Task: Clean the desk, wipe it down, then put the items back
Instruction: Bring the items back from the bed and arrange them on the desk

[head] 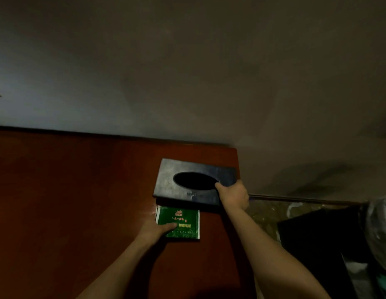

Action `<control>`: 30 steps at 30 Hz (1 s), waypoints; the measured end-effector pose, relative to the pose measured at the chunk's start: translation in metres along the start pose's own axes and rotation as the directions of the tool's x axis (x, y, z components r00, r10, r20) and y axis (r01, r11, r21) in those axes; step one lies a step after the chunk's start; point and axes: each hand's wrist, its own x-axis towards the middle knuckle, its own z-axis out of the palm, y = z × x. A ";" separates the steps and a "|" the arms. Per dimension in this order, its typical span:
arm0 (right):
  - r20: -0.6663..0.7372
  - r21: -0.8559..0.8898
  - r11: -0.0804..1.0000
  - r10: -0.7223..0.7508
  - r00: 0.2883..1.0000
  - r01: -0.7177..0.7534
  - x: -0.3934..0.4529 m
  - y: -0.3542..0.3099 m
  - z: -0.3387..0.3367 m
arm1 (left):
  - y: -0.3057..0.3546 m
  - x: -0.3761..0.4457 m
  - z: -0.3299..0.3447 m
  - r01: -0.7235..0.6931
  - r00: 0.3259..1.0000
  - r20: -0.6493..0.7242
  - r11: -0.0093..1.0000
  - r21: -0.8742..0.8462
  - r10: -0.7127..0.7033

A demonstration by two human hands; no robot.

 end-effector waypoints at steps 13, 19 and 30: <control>0.072 0.080 0.997 -0.026 0.997 0.020 0.018 0.008 0.019 | -0.012 0.013 -0.003 0.075 0.950 -0.307 0.912 0.402 0.057; 0.145 0.335 0.924 -0.245 0.959 0.186 0.002 0.041 -0.002 | 0.014 0.015 -0.016 -0.075 0.913 -0.309 0.853 0.517 0.267; 0.170 0.191 0.946 -0.296 0.940 0.264 0.022 0.079 0.012 | 0.049 0.045 -0.014 -0.215 0.865 -0.276 0.807 0.550 0.418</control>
